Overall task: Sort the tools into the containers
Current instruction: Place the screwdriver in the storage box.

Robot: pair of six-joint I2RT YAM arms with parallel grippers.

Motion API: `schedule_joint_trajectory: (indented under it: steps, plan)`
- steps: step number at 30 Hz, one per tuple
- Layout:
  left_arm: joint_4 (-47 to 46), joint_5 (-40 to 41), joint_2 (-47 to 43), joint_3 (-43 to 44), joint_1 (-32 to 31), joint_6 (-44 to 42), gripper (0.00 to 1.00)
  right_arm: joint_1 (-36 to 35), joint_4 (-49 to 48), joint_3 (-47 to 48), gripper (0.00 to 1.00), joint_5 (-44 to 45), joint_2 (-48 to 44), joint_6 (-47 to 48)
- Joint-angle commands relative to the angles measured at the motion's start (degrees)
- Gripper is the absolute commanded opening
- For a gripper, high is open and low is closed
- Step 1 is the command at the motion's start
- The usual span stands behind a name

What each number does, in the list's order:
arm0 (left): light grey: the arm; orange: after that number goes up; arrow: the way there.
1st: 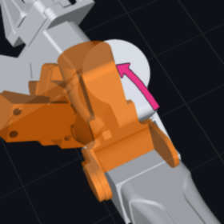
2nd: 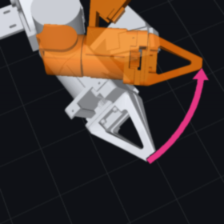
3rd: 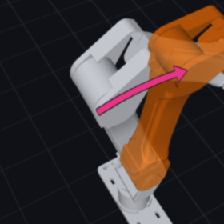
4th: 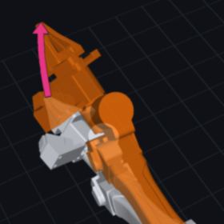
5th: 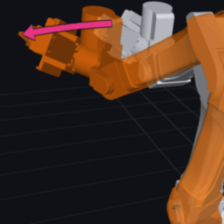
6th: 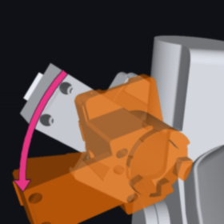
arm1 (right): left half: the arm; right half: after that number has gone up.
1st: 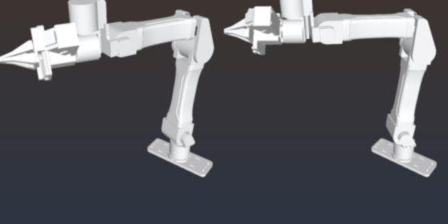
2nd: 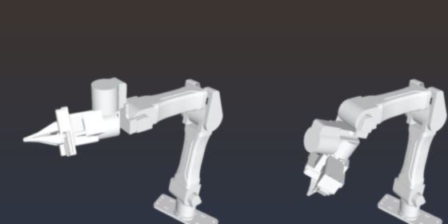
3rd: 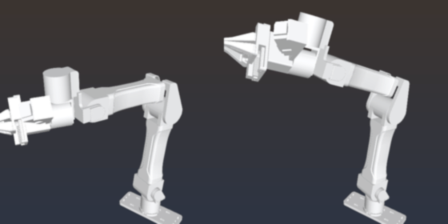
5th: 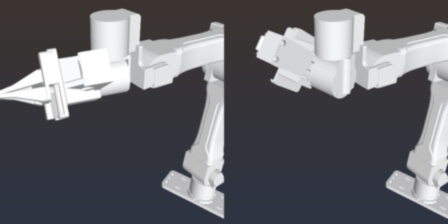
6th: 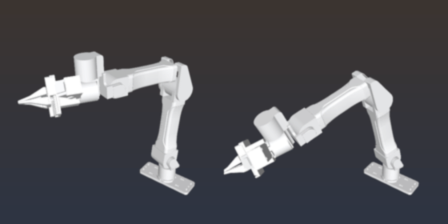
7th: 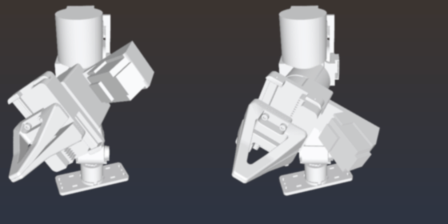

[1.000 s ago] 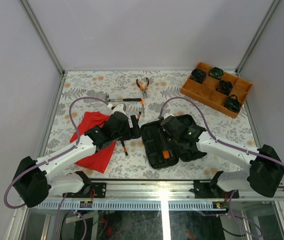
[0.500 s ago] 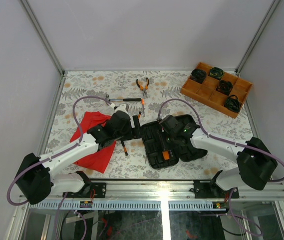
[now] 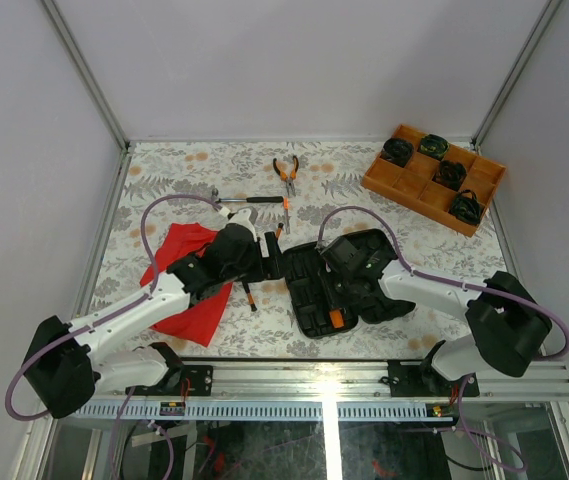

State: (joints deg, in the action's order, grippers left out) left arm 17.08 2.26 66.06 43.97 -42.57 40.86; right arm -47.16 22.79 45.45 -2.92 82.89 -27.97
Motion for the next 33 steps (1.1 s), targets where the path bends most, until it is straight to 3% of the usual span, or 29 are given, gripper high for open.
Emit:
schedule_joint_trajectory:
  steps: [1, 19, 26, 33]
  plan:
    - [-3.5, -2.3, -1.2, 0.7, 0.4, -2.0, 0.80, 0.4, -1.9, -0.3, 0.18, -2.1, 0.2, 0.6]
    - [-3.5, -3.2, -4.5, 2.7, 1.0, -2.1, 0.81, 0.4, -1.7, -1.2, 0.46, -4.0, -0.1, -0.5]
    - [-4.7, -3.1, -6.7, 1.7, 1.3, -2.2, 0.81, 0.4, 0.1, -0.6, 0.48, -2.8, -4.3, -0.8]
    - [-5.2, 2.8, -11.6, 0.4, 1.3, -0.6, 0.80, 0.4, -1.2, -1.3, 0.46, -1.2, -11.1, 0.2]
